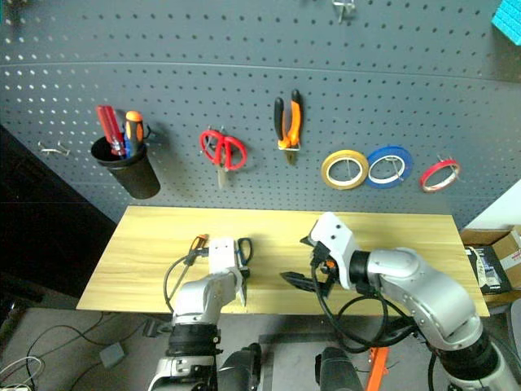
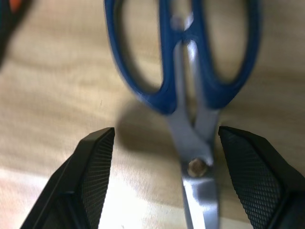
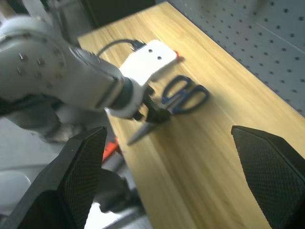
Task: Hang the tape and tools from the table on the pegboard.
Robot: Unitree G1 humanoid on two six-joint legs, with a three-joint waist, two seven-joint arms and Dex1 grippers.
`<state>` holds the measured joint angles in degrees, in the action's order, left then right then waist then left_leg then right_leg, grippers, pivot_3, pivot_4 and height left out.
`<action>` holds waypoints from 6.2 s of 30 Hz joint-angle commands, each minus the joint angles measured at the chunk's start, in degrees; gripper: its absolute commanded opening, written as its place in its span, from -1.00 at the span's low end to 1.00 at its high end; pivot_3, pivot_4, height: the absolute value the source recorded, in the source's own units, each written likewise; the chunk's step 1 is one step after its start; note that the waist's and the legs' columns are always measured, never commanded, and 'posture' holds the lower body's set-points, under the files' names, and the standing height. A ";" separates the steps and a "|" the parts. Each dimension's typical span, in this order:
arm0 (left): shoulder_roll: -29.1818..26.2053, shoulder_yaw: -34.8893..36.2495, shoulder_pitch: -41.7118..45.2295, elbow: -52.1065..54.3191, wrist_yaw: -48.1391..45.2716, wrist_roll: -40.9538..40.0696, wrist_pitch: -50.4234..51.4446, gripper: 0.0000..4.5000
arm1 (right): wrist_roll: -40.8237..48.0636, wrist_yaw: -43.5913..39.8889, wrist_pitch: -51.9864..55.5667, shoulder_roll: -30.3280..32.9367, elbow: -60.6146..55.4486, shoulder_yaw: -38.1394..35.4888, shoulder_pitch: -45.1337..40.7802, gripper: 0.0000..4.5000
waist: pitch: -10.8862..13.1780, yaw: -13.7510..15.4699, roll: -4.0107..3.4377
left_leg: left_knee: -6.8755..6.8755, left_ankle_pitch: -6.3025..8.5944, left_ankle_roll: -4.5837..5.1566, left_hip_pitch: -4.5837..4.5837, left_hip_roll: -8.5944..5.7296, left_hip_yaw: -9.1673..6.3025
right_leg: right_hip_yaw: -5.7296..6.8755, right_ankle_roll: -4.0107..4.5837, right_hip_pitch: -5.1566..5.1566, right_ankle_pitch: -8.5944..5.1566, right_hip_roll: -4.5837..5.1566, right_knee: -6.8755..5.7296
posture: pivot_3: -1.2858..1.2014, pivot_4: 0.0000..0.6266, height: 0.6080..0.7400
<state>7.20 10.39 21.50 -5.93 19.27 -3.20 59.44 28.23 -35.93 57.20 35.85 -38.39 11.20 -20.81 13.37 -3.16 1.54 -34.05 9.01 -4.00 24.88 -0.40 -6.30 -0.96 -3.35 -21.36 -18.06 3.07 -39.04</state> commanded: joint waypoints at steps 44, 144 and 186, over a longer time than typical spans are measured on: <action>-30.41 -2.75 -24.63 39.37 -52.64 -16.76 -38.95 -0.77 | 4.48 -0.97 -11.30 0.60 -2.00 -12.33 1.48 1.00 | 0.06 0.31 -0.07 | 0.12 0.01 -0.01 0.00 0.11 0.08 | -0.06 0.42 -0.04 0.13 0.06 0.14 | -0.03 -0.32 1.00; -34.78 7.50 -21.14 26.68 -33.55 -2.18 -49.88 -0.70 | 0.91 5.38 -15.60 -13.66 0.95 -1.43 -10.85 1.00 | 0.71 0.06 0.09 | 0.33 -0.05 0.02 0.11 0.33 0.10 | 0.01 0.64 -0.40 0.32 -0.01 0.03 | 0.01 -0.33 1.00; -34.91 12.34 18.35 -2.43 -18.38 -5.87 -63.48 0.98 | -3.04 6.37 -22.14 -16.43 9.12 -3.19 -13.89 1.00 | 0.53 -0.09 0.32 | 0.12 -0.24 -0.10 0.14 0.16 0.13 | 0.05 0.36 -0.31 0.58 -0.01 -0.08 | -0.02 -0.49 1.00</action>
<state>-26.63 21.59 38.90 -12.47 0.32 -8.89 -3.39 24.91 -28.99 35.79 19.14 -26.89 9.25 -34.32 13.91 -3.26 1.86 -33.93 8.77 -4.09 25.02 -0.24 -6.17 -0.91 -3.00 -21.66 -17.48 3.06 -39.12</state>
